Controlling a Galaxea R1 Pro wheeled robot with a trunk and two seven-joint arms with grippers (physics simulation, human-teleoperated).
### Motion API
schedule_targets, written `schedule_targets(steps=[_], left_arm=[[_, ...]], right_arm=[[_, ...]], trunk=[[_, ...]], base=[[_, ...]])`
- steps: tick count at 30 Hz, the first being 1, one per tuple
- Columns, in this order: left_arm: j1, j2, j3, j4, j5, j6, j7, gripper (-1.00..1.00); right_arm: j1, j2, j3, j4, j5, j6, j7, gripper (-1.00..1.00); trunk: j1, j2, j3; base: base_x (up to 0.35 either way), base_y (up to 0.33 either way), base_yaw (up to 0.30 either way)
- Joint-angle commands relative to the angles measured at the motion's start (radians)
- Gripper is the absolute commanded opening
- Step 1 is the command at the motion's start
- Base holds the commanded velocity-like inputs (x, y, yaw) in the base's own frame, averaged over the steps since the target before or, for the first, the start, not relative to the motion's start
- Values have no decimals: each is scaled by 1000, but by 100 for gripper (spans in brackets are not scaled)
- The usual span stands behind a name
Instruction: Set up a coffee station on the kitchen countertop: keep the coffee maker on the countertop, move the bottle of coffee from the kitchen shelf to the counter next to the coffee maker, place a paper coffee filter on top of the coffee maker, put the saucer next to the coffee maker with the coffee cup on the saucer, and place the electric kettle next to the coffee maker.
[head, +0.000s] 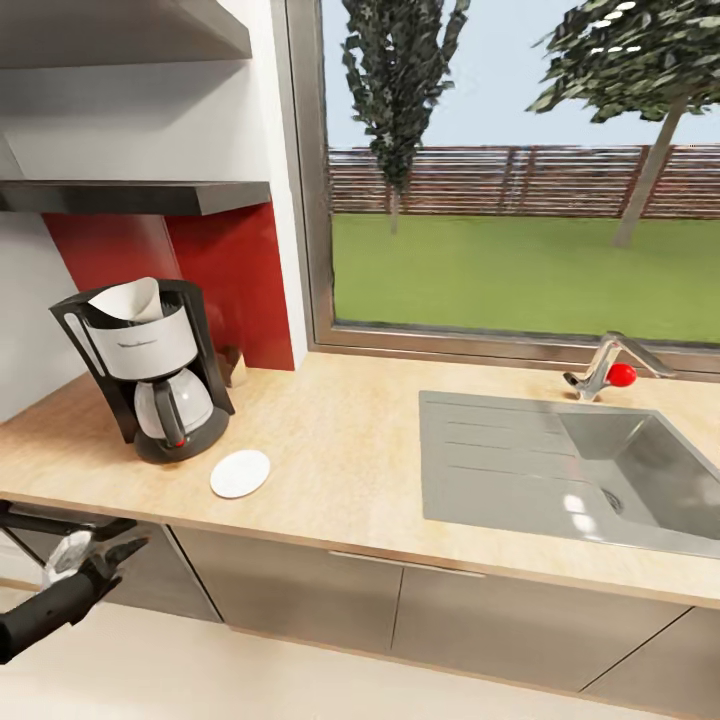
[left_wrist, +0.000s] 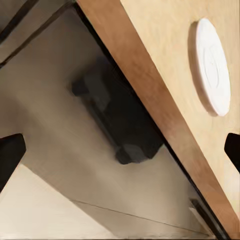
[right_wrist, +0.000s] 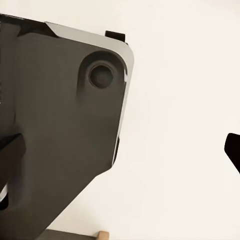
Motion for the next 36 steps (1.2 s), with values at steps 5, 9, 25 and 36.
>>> schedule_targets(steps=[5,9,25,36], left_arm=[[134,4,-13,13,-36,-9,-31,100],[168,-2,-102,198,-251,-126,-32,100],[175,-31,-292,989,-858,-914,156,100],[188,-35,-292,1071,-874,-914,332,100]], right_arm=[[-1,1,-8,-3,1,1,6,100],[-1,1,-13,-3,-1,0,5,100],[-1,-1,-60,-4,-215,-1,10,100],[-1,-2,-67,-5,-219,-1,11,100]], trunk=[[1,-2,-2],[1,-2,-2],[1,-2,-2],[1,-2,-2]], base=[[0,0,0],[0,0,0],[0,0,0],[0,0,0]])
